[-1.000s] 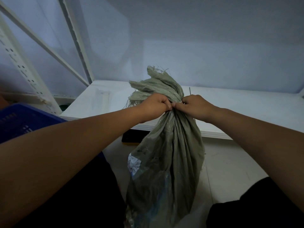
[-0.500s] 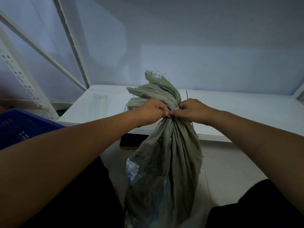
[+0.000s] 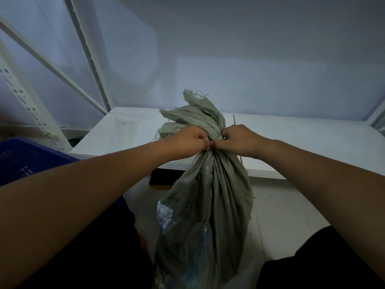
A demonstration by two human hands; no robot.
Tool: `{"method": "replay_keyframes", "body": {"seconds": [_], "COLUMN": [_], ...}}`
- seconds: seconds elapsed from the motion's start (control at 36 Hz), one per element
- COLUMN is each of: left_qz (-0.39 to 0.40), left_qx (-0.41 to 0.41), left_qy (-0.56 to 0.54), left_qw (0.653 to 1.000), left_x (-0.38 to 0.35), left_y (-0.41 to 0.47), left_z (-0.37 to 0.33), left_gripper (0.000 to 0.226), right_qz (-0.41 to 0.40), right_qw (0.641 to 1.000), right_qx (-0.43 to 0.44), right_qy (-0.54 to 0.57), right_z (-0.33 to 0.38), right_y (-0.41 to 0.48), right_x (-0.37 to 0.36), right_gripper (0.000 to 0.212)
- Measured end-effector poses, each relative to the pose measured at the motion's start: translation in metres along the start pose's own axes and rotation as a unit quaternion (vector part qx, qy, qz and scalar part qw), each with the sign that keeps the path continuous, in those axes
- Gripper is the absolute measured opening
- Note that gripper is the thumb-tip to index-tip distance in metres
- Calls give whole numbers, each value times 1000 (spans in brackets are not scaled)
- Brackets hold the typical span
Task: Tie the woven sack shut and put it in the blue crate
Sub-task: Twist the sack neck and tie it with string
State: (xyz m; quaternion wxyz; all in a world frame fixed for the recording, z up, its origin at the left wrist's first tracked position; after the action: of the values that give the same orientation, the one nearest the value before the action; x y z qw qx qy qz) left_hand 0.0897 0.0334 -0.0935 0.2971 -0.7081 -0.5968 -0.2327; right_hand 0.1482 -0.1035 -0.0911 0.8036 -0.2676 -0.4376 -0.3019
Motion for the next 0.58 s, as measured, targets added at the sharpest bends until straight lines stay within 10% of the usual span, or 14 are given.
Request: {"method": "replay_keyframes", "body": {"seconds": [0.58], "left_qz": [28], "left_qx": [-47], "left_qy": [-20], "left_qw": [998], "left_x": [3], "left_y": [-7], "left_z": [-13], "left_gripper": [19], "right_qz": [-19], "right_qw": [1000], "right_qx": [0], "right_qy": [10], "right_z": [-5], "right_y": [3], "right_x": [8], "right_gripper": [41]}}
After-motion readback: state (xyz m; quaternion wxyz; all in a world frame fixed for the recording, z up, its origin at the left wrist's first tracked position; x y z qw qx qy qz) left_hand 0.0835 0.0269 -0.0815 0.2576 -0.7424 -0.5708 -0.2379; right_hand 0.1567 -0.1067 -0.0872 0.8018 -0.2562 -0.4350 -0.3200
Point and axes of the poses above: each hand's wrist, its own y-axis towards the middle knuckle, its own x-axis out of the back of the hand, z = x × y, the point moved 6 cm from there along y, towards the middle knuckle, and after that the axes turned 11 degrees about z, right-handed, at the moved point
